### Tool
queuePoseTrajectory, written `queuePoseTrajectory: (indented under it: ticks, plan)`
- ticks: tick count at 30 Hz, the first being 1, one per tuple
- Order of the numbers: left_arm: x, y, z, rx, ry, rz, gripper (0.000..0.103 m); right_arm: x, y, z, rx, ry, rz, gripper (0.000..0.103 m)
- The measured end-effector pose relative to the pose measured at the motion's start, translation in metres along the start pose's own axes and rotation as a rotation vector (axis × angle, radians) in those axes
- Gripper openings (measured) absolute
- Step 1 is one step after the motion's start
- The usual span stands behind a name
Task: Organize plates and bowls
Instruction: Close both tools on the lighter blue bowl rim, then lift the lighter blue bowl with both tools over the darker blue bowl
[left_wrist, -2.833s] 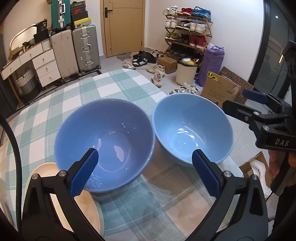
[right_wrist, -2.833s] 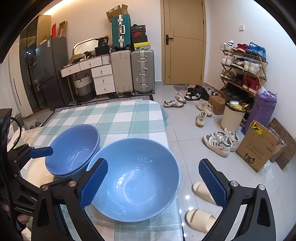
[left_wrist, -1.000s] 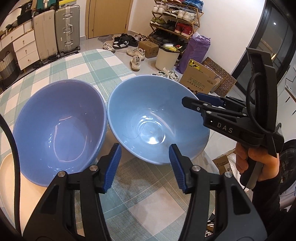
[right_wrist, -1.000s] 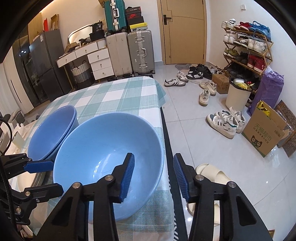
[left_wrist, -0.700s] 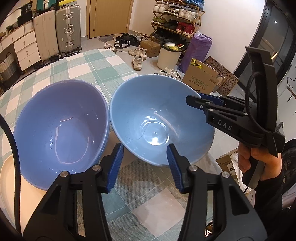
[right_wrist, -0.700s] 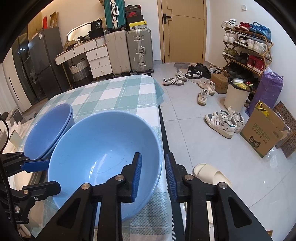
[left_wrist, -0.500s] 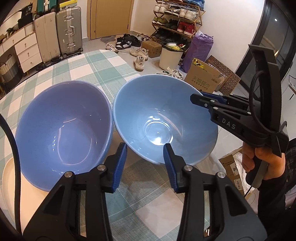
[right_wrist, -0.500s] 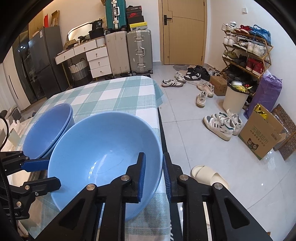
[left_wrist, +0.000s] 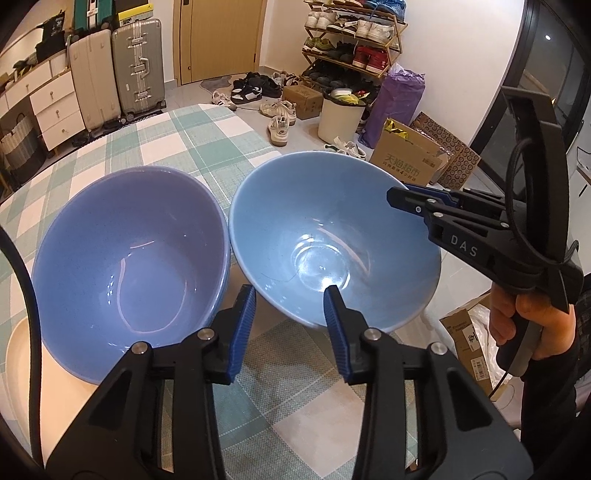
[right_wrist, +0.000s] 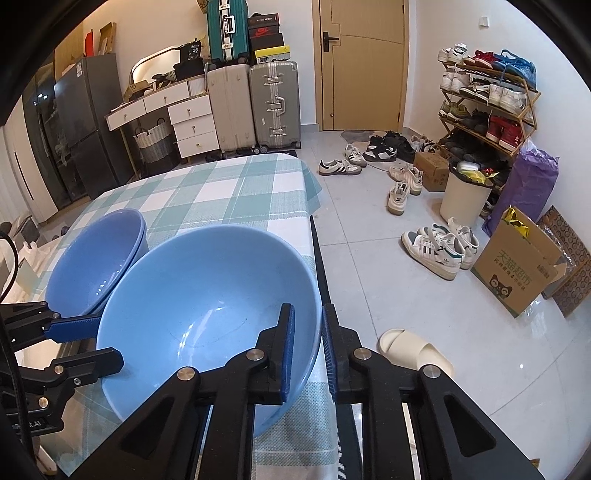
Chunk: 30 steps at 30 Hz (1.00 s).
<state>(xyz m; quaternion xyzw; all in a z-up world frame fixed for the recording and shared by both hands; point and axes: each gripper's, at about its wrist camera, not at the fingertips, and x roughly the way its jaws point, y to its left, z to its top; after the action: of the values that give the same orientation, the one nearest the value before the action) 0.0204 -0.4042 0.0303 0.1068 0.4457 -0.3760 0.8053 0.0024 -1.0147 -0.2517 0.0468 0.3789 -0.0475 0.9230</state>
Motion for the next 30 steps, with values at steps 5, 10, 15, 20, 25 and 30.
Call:
queuePoseTrajectory:
  ticks: [5,10,15,20,25,30]
  plan:
    - [-0.005,-0.001,0.002,0.007,-0.017,0.002,0.035,-0.008,0.001,0.001,0.006,-0.014,0.000,0.015]
    - [-0.013,-0.002,0.006,0.016,-0.046,0.000,0.035,-0.024,0.004,0.003,0.008,-0.040,-0.009,0.015]
    - [-0.026,-0.004,0.009,0.024,-0.084,-0.003,0.035,-0.044,0.007,0.008,0.010,-0.073,-0.021,0.015]
    - [-0.040,-0.003,0.012,0.028,-0.122,-0.004,0.035,-0.062,0.011,0.013,0.013,-0.098,-0.031,0.015]
    - [-0.057,0.000,0.014,0.024,-0.157,0.000,0.035,-0.080,0.019,0.018,-0.001,-0.130,-0.041,0.015]
    - [-0.077,0.005,0.013,0.017,-0.203,0.010,0.035,-0.094,0.032,0.025,-0.012,-0.156,-0.046,0.015]
